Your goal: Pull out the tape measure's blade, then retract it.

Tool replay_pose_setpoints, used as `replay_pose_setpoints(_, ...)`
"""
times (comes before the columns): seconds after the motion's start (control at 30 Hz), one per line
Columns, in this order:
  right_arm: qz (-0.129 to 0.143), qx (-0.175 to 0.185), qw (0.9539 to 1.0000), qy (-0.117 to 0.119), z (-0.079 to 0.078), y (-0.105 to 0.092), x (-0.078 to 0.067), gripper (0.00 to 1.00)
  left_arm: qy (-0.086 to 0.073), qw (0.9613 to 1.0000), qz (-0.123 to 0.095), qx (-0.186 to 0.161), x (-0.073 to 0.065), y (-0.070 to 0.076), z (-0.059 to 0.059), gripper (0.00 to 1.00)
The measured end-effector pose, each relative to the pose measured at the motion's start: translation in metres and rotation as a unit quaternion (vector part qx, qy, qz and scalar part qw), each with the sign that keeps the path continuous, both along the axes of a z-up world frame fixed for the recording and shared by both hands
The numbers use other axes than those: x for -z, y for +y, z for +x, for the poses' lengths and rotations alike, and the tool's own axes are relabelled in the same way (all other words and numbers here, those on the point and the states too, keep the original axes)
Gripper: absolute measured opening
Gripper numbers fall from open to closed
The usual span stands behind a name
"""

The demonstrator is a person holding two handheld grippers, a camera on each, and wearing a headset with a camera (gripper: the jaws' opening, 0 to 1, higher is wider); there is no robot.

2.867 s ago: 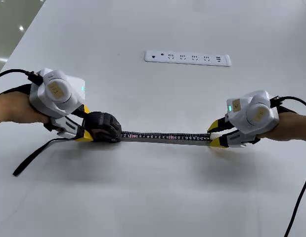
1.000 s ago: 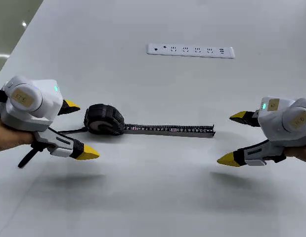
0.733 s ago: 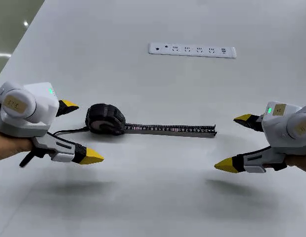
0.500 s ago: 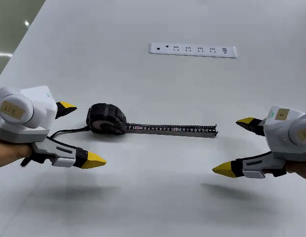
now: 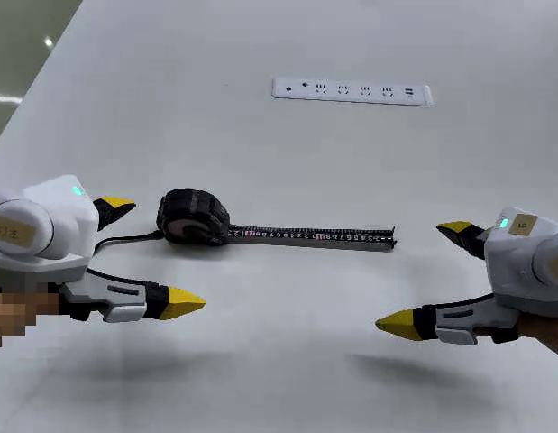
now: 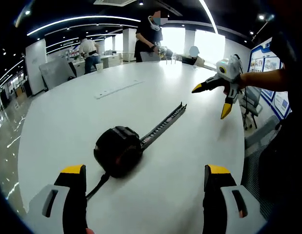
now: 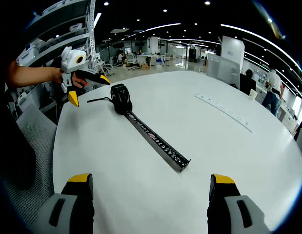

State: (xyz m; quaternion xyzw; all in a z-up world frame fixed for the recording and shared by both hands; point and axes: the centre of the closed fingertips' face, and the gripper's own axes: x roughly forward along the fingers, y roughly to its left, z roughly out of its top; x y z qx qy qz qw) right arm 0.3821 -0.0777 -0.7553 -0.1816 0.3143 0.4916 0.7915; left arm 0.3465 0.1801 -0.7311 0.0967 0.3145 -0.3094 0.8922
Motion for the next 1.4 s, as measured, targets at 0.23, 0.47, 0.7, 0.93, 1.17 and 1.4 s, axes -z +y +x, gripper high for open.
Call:
replay_pose_setpoints(0.23,0.010,0.021,0.9997,-0.009,0.000,0.001,-0.004,0.99,-0.012,0.9993,-0.017,-0.030,-0.005,-0.002,-0.002,0.99)
replay_pose_setpoints(0.47,0.029,0.051,0.9981,-0.016,-0.004,0.003,-0.009,0.99,-0.027,0.9975,-0.020,-0.063,-0.010,-0.001,-0.006,0.99)
replay_pose_setpoints(0.7,0.050,0.072,0.9960,-0.018,-0.009,0.010,-0.014,0.99,-0.033,0.9948,-0.024,-0.093,-0.009,-0.004,-0.014,0.99)
replay_pose_setpoints(0.93,0.077,0.105,0.9913,-0.022,-0.014,0.012,-0.024,0.99,-0.045,0.9911,-0.021,-0.124,-0.014,-0.007,-0.020,0.99)
replay_pose_setpoints(1.17,0.085,0.131,0.9873,-0.028,-0.018,0.015,-0.031,0.99,-0.046,0.9849,-0.008,-0.167,-0.015,-0.006,-0.019,0.99)
replay_pose_setpoints(1.4,0.088,0.147,0.9848,-0.027,-0.024,0.021,-0.035,0.99,-0.050,0.9754,-0.016,-0.214,-0.023,-0.003,-0.015,0.99)
